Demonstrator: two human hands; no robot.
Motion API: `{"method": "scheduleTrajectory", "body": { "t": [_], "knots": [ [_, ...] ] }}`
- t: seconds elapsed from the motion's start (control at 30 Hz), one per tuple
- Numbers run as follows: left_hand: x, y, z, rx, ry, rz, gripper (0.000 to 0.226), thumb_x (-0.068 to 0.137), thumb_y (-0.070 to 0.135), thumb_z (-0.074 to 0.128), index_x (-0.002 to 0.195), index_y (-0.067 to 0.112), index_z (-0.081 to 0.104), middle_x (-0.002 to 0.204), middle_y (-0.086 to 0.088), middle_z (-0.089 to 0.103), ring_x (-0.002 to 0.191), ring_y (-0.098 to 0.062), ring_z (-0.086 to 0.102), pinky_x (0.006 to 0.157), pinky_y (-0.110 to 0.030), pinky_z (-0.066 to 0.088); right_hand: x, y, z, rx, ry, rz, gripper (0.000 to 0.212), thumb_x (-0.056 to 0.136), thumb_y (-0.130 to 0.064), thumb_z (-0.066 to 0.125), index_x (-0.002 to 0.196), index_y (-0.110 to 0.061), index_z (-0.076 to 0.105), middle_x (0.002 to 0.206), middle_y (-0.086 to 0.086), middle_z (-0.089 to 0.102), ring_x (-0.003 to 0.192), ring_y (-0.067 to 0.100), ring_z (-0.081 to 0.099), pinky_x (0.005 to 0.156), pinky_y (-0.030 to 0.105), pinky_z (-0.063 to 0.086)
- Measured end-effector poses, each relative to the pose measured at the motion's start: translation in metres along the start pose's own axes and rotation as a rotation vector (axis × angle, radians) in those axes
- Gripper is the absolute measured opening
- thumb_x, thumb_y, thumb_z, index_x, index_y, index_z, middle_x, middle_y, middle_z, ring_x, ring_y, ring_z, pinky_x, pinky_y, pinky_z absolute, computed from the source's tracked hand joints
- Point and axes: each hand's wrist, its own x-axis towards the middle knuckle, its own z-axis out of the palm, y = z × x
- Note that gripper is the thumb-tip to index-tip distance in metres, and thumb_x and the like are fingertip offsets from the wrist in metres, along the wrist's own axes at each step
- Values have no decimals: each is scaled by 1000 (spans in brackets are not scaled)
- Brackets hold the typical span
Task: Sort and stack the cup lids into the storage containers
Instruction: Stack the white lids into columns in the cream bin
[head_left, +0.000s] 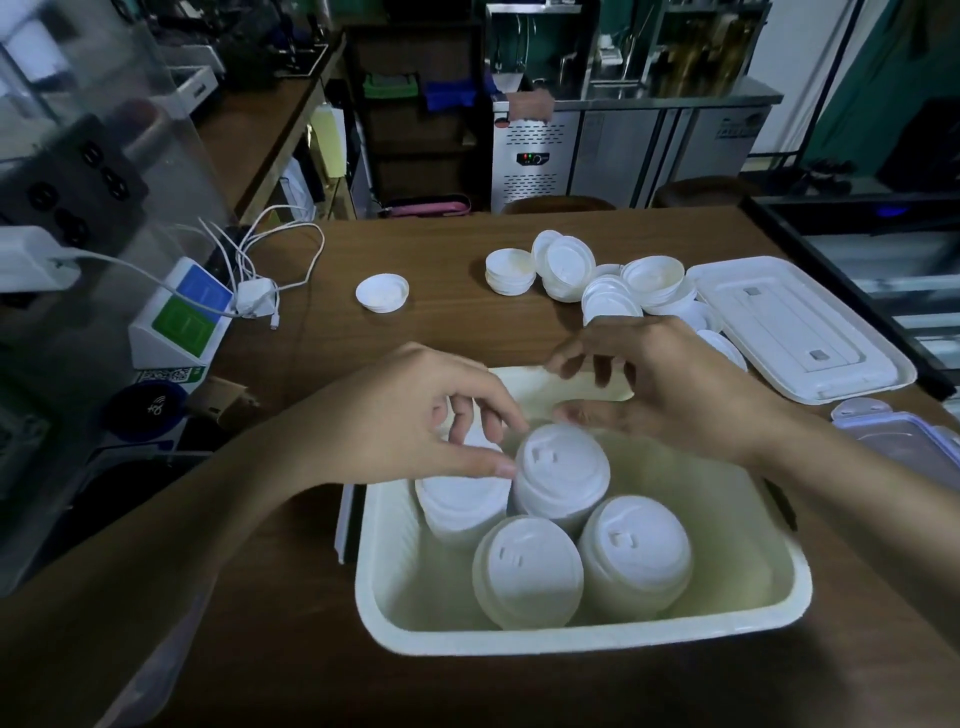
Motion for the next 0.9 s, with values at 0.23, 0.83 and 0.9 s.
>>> {"method": "scheduleTrajectory", "body": {
  "t": [0.23,0.83,0.9],
  "knots": [
    [23,-45,-33,-195,238,-121,18,89,29,81,106,23,80,95,-1,76,84,-24,71,73,-41,57,46,23,-6,43,74,87,35,78,-40,88,107,-29,72,89,-20,63,80,10,58,64,12,41],
    [104,-238,-49,55,655,-625,86,72,41,93,145,23,53,136,-2,50,131,-20,51,104,-30,39,203,151,60,-198,25,157,30,92,-18,73,119,-6,71,114,15,69,106,34,63,91,42,49],
    [109,-249,-47,43,626,-664,93,72,45,93,150,25,47,141,-3,47,135,-21,47,105,-32,38,212,154,68,-239,-5,153,31,94,-17,68,123,-5,69,118,17,66,109,36,61,93,47,50]
  ]
}}
